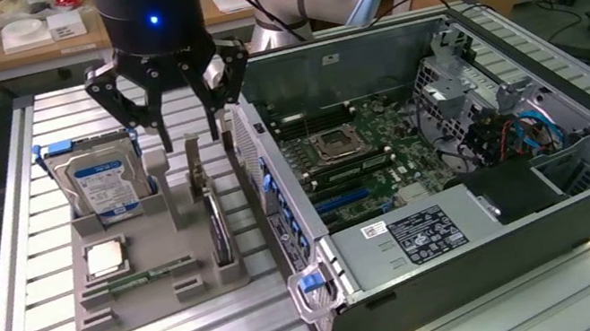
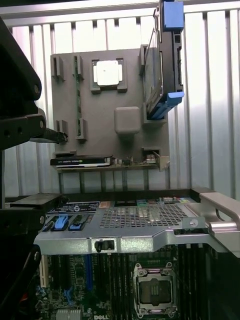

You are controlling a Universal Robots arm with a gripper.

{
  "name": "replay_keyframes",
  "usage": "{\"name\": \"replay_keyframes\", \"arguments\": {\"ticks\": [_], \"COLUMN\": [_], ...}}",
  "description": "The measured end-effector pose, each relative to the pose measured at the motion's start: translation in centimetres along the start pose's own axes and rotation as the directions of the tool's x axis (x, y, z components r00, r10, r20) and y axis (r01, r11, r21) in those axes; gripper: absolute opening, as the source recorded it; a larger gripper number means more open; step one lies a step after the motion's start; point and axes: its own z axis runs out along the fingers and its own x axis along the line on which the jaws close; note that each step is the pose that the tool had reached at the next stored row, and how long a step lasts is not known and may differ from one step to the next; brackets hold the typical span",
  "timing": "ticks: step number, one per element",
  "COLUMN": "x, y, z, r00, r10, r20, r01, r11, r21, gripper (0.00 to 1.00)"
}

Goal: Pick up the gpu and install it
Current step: 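Pick up the gpu and move the gpu toward the slot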

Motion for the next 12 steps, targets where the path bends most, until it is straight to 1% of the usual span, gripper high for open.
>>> {"name": "replay_keyframes", "arguments": {"ticks": [12], "x": [0.01], "y": [-0.01], "z": [0.28], "r00": [1.0000], "r10": [0.000], "r20": [0.0000], "r01": [0.000], "r11": [1.0000], "r21": [0.0000], "gripper": [0.53]}}
